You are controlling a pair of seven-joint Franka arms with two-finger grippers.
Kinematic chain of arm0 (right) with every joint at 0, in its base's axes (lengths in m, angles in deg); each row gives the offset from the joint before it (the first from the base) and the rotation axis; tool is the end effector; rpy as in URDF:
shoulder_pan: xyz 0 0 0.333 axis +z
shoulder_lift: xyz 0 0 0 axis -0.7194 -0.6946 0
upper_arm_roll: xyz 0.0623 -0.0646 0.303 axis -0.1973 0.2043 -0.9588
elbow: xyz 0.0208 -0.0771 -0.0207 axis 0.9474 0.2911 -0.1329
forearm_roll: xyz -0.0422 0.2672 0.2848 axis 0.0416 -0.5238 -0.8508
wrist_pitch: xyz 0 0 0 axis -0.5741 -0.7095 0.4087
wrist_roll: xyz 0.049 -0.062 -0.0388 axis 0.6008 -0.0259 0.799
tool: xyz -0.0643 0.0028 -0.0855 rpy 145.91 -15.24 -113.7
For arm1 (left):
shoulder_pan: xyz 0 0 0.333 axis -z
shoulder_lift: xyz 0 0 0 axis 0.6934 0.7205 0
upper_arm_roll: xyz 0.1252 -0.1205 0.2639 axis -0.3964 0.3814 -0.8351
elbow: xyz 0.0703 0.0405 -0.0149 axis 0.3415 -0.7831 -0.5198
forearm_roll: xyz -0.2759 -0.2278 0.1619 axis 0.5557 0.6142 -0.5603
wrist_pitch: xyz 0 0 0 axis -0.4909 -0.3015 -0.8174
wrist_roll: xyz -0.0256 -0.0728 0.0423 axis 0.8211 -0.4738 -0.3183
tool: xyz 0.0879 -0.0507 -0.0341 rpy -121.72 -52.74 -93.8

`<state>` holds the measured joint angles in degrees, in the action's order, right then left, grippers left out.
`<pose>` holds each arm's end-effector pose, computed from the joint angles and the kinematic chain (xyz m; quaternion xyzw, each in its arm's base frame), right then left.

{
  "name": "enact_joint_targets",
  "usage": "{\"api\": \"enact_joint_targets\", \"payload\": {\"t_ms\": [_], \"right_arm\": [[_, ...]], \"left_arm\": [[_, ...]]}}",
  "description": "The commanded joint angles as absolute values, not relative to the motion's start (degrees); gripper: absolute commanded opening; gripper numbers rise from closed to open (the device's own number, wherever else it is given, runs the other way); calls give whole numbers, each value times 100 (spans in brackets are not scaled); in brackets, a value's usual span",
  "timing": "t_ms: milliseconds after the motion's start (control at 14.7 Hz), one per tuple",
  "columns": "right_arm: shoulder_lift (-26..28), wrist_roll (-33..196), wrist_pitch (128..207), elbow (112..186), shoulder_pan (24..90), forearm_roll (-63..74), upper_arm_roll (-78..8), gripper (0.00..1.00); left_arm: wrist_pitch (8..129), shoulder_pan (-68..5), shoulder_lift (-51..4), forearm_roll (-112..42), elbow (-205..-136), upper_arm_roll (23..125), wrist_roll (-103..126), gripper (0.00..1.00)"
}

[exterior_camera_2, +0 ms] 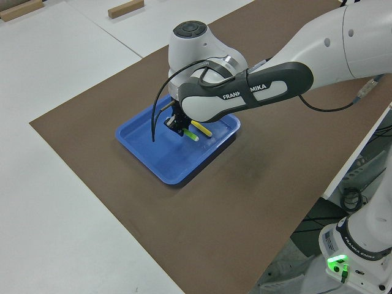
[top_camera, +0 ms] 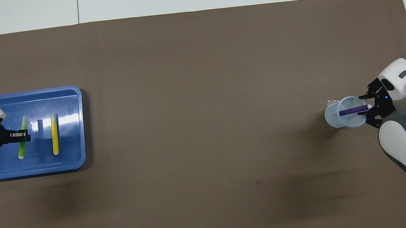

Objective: Right arm passes pens to left for tray arrangement
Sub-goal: 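Place the green pen in the tray with the left gripper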

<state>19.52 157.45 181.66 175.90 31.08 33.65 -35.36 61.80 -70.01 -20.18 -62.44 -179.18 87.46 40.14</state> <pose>0.5125 -0.0659 0.3850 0.7921 0.6091 0.0362 0.0156 0.5758 0.1016 0.3302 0.9989 -0.0419 0.0133 0.0171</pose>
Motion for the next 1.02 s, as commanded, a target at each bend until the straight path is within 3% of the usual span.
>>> {"api": "enact_joint_targets", "payload": {"t_ms": [0, 340, 408, 476, 612, 952], "right_arm": [[1940, 15836, 18257, 17640, 3071, 3518, -3563, 45], [1940, 15915, 18213, 17640, 3001, 3518, -3563, 45], [1940, 15915, 18204, 17640, 3001, 3527, -3563, 45], [1940, 15915, 18195, 17640, 3001, 3527, -3563, 45], [1940, 15915, 18213, 17639, 2992, 3527, -3563, 45], [1949, 15933, 18239, 17640, 2957, 3588, -3555, 45]], "left_arm": [[6526, -7088, -1800, -6465, -17905, 8803, 3940, 0], [6721, -7088, -1694, -6738, -17914, 8803, 3905, 0], [6729, -7088, -1676, -6747, -17914, 8811, 3914, 8], [6729, -7088, -1676, -6756, -17905, 8811, 3923, 31], [6738, -7088, -1667, -6747, -17905, 8811, 3905, 57], [6721, -7088, -1667, -6747, -17870, 8811, 3914, 59]]}}
